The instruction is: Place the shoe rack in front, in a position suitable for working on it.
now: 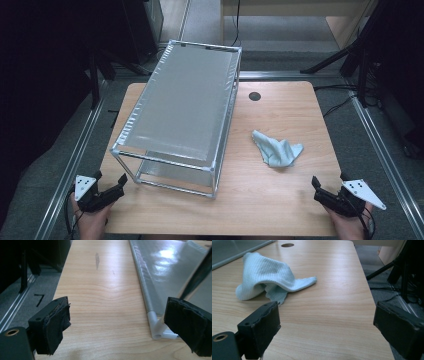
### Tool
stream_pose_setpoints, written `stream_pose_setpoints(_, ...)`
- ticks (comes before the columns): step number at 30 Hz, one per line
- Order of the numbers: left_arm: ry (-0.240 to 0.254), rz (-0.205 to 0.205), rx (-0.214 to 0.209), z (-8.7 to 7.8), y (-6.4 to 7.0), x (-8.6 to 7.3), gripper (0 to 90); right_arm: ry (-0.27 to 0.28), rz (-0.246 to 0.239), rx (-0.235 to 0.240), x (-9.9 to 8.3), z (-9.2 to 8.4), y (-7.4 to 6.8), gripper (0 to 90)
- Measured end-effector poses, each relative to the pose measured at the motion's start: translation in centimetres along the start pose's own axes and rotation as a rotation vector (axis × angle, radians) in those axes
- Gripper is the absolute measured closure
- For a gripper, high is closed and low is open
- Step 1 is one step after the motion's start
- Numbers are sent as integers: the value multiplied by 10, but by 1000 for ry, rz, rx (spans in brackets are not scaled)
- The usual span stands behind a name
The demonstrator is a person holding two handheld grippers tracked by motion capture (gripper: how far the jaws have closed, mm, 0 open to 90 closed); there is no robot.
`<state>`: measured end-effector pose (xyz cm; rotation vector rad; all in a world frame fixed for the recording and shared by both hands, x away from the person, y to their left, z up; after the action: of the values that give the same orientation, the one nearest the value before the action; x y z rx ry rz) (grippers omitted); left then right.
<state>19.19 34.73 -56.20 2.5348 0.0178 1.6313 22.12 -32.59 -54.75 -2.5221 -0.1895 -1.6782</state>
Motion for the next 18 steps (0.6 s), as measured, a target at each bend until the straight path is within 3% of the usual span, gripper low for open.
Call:
stream_pose_setpoints(3,-31,3,31,2,0,1,73,5,5,-11,0,-2,0,77)
stream_pose_setpoints(5,-31,11,20,1,0,3,73,13,-4,-20,0,-2,-2,112)
stream_pose_setpoints(7,-11,4,-19,-2,-1,4,83,23,-6,-16,1,-3,-5,141)
stream_pose_setpoints(8,-11,4,-19,-2,-1,4,84,29,0,-4,2,-2,-7,142)
stream_pose_setpoints(9,13,-29,-90,-7,-2,6,106,30,1,8,3,-2,-10,143)
stream_pose_setpoints(11,23,-39,-108,-8,-2,7,137,33,-1,16,4,-2,-13,144)
stream_pose_setpoints(12,33,-33,-148,-10,1,10,137,37,-8,38,5,-2,-23,144)
stream_pose_setpoints(15,55,-20,-173,-11,4,14,137,35,-26,64,6,-3,-39,144)
stream_pose_setpoints(18,68,13,-193,-8,14,18,140,46,-3,130,11,-5,-58,150)
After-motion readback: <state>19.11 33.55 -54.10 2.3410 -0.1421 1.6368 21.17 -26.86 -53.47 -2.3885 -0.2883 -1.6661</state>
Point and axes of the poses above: each handheld gripper's, and its own axes: z roughly forward along the jaws, x roughly out of its top, y roughly to its right, the point moved 1 cm from there along z, roughly forward along the jaws, and after that the axes turned 1 degree about y, right-handed, at the moved point
